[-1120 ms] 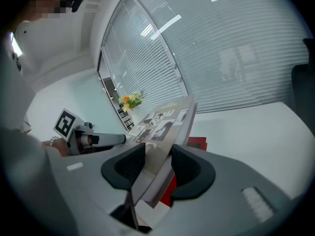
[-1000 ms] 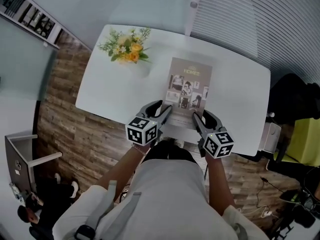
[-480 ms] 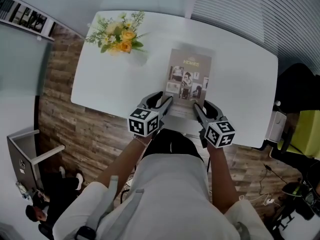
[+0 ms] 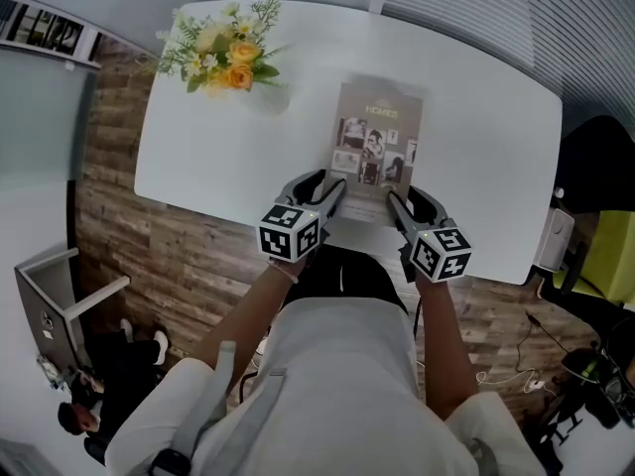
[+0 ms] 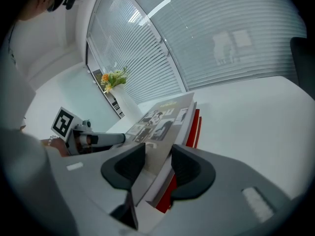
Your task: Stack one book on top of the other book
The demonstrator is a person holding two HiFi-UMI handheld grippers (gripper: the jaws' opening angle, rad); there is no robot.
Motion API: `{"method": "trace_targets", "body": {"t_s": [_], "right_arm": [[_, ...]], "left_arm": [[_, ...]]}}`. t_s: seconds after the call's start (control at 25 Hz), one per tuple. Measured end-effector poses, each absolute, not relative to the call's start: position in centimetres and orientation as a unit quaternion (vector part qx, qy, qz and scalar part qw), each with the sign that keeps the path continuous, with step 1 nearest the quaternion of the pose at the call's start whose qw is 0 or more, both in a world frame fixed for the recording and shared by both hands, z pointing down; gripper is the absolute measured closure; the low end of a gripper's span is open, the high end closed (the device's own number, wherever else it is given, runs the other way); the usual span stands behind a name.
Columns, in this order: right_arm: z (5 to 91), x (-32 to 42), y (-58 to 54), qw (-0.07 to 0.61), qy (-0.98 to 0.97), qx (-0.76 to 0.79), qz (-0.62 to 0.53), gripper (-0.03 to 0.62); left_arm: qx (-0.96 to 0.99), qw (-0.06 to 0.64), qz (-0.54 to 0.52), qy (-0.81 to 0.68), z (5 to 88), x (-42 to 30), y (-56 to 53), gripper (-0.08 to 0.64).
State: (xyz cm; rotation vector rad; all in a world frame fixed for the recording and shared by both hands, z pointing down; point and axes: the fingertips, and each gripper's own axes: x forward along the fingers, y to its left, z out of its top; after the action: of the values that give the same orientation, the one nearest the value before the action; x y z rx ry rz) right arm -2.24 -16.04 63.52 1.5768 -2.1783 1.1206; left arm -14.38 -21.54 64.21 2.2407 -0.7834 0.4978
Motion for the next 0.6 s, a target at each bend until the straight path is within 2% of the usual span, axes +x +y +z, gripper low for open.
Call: {"method": "trace_targets", "body": {"t_s": [0.6], "right_arm": [[64.7,-2.0,-15.4,0.147,-0.733,0.552,0.369,0.408]], "left_arm": [[0.863,0.340,0.205,-0.311,64.7,-14.5,-21.4,0.388]]}}
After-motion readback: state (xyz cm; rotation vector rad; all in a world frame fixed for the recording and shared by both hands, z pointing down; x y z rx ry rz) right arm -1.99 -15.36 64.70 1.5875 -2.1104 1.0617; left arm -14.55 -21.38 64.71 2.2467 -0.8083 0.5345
